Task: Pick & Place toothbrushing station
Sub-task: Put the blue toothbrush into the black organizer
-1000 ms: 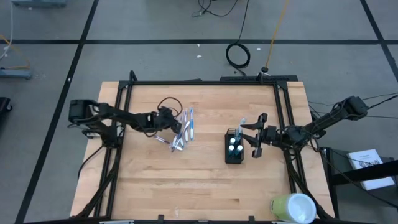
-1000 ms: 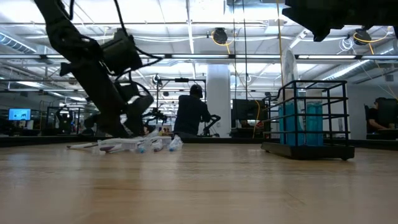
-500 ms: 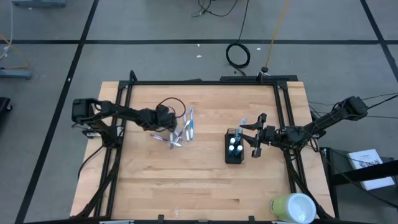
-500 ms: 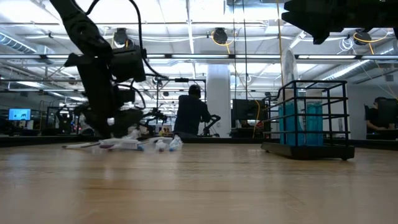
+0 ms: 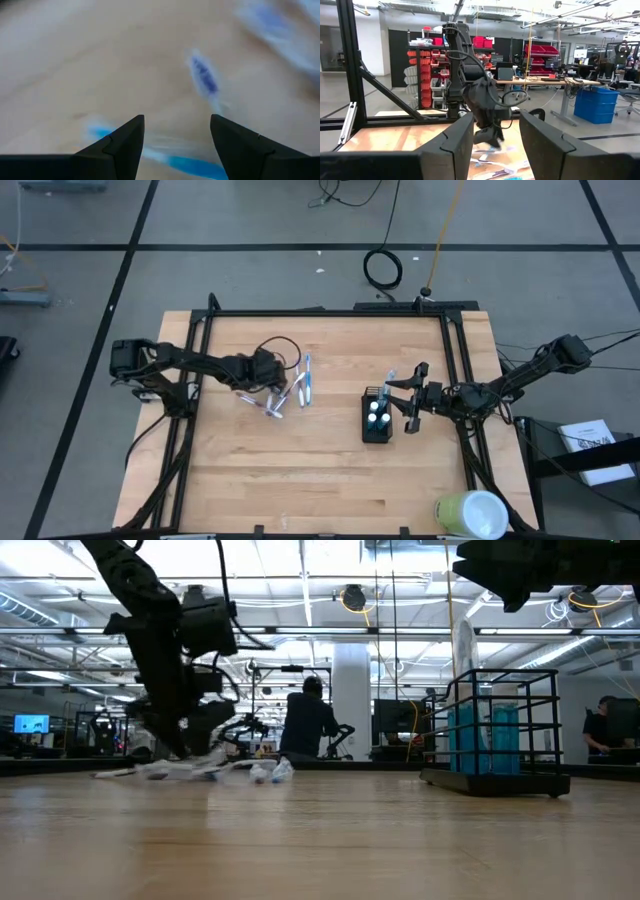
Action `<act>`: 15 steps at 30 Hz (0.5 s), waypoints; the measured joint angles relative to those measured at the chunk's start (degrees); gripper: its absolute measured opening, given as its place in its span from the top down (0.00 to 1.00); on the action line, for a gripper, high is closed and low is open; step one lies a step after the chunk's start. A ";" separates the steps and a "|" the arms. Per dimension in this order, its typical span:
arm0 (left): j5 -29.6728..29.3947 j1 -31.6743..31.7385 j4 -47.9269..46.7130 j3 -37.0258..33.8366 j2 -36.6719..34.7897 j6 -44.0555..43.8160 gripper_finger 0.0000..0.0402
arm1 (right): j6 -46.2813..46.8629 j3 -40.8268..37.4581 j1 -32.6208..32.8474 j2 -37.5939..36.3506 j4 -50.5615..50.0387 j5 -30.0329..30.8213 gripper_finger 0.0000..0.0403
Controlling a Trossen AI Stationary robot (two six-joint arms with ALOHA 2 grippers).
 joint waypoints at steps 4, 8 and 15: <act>14.91 -0.95 7.52 0.00 0.07 7.24 0.42 | 0.00 0.00 0.00 0.02 -0.31 0.00 0.63; 21.82 -4.12 13.70 0.00 0.04 11.88 0.42 | 0.41 0.00 0.00 0.00 -0.33 0.00 0.63; 14.00 -5.12 -2.48 4.72 0.04 0.55 0.42 | 0.46 0.00 0.02 0.00 -0.38 -0.01 0.63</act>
